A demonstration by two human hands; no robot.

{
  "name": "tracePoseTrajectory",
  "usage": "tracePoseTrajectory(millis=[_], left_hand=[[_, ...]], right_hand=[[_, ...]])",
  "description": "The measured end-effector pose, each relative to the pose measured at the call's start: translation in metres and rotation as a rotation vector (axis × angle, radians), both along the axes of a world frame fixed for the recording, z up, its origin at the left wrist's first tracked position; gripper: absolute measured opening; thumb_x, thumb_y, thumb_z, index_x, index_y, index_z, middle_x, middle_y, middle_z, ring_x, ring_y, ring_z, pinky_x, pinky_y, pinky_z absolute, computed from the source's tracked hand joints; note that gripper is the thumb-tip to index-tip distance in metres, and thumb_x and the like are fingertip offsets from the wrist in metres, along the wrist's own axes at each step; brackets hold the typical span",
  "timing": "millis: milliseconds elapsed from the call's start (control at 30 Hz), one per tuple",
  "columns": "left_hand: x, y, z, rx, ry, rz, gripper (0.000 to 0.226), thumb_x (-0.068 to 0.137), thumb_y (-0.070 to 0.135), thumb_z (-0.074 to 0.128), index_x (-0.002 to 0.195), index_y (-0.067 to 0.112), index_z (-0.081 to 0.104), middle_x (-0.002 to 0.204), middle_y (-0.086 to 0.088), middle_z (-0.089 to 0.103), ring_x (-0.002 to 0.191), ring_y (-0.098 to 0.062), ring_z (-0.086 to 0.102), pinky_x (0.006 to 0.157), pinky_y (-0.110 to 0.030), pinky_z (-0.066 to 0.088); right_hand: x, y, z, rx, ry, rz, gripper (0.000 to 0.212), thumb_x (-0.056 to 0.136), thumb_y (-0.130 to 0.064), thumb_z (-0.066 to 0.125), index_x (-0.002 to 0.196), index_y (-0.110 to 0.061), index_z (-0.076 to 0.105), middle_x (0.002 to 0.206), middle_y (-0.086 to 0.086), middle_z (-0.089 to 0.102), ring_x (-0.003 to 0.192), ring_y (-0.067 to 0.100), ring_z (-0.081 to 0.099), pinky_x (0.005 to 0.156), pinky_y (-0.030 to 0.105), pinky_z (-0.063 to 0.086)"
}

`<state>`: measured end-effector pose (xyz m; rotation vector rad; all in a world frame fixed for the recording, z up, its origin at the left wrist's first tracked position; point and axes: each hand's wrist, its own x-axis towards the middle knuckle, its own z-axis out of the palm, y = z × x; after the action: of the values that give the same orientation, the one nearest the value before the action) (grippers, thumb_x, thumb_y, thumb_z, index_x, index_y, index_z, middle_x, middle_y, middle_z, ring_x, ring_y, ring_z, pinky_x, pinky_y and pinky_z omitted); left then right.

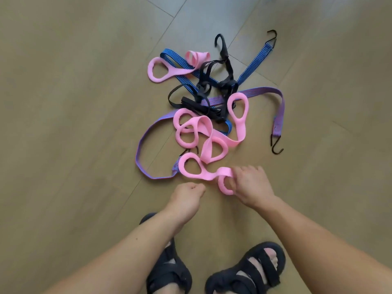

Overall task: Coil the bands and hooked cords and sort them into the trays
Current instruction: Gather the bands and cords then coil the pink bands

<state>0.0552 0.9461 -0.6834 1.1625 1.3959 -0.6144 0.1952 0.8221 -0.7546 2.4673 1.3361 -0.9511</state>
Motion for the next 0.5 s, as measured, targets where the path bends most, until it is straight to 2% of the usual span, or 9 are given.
tracePoseTrajectory(millis=[100,167,267,333,367,433,500], left_hand=[[0.008,0.007,0.009,-0.08,-0.01,0.223,0.022,0.093,0.033,0.052,0.084,0.016,0.063,0.085,0.0,0.065,0.078,-0.02,0.054,0.069,-0.032,0.037],[0.011,0.015,0.019,-0.118,-0.036,0.387,0.025,0.094,0.035,0.053,0.095,0.015,0.067,0.088,-0.002,0.07,0.078,-0.018,0.061,0.071,-0.032,0.041],[0.01,0.032,0.031,-0.033,-0.086,0.557,0.017,0.093,0.011,0.052,0.09,0.006,0.068,0.092,-0.013,0.069,0.077,-0.026,0.065,0.075,-0.037,0.051],[0.006,0.045,0.034,0.069,-0.109,0.601,0.018,0.092,0.002,0.048,0.087,0.003,0.065,0.092,-0.018,0.07,0.084,-0.03,0.066,0.085,-0.046,0.054],[0.002,0.049,0.035,0.105,-0.113,0.606,0.016,0.093,0.002,0.048,0.089,0.002,0.064,0.089,-0.019,0.071,0.083,-0.031,0.067,0.087,-0.047,0.054],[-0.006,0.054,0.033,0.137,-0.127,0.572,0.015,0.094,0.003,0.047,0.094,-0.002,0.062,0.083,-0.019,0.072,0.074,-0.03,0.069,0.083,-0.043,0.055],[-0.012,0.053,0.03,0.124,-0.142,0.532,0.017,0.096,0.004,0.046,0.1,-0.006,0.059,0.086,-0.024,0.071,0.069,-0.029,0.07,0.077,-0.039,0.057]], right_hand=[[-0.022,0.014,0.038,0.246,0.316,-0.248,0.028,0.096,-0.042,0.047,0.109,-0.024,0.063,0.1,-0.002,0.069,0.094,0.021,0.062,0.079,0.034,0.043],[-0.037,0.022,0.065,0.339,0.461,-0.303,0.03,0.091,-0.047,0.053,0.114,-0.03,0.062,0.099,-0.011,0.068,0.091,0.011,0.06,0.08,0.029,0.047],[-0.045,0.03,0.085,0.383,0.591,-0.307,0.037,0.084,-0.06,0.052,0.105,-0.032,0.064,0.087,-0.019,0.063,0.083,0.002,0.057,0.074,0.018,0.046],[-0.042,0.036,0.083,0.434,0.587,-0.462,0.028,0.086,-0.052,0.057,0.101,-0.031,0.068,0.086,-0.019,0.063,0.082,0.0,0.058,0.074,0.016,0.045],[-0.038,0.041,0.076,0.438,0.538,-0.564,0.023,0.089,-0.044,0.06,0.101,-0.028,0.069,0.089,-0.017,0.064,0.082,0.001,0.059,0.075,0.02,0.045],[-0.027,0.057,0.057,0.325,0.406,-0.68,0.019,0.091,-0.035,0.059,0.1,-0.02,0.066,0.092,-0.008,0.062,0.087,0.014,0.058,0.077,0.031,0.046],[-0.016,0.078,0.035,0.184,0.378,-0.784,0.02,0.092,-0.034,0.057,0.091,-0.015,0.061,0.087,-0.002,0.058,0.085,0.024,0.054,0.073,0.034,0.043]])
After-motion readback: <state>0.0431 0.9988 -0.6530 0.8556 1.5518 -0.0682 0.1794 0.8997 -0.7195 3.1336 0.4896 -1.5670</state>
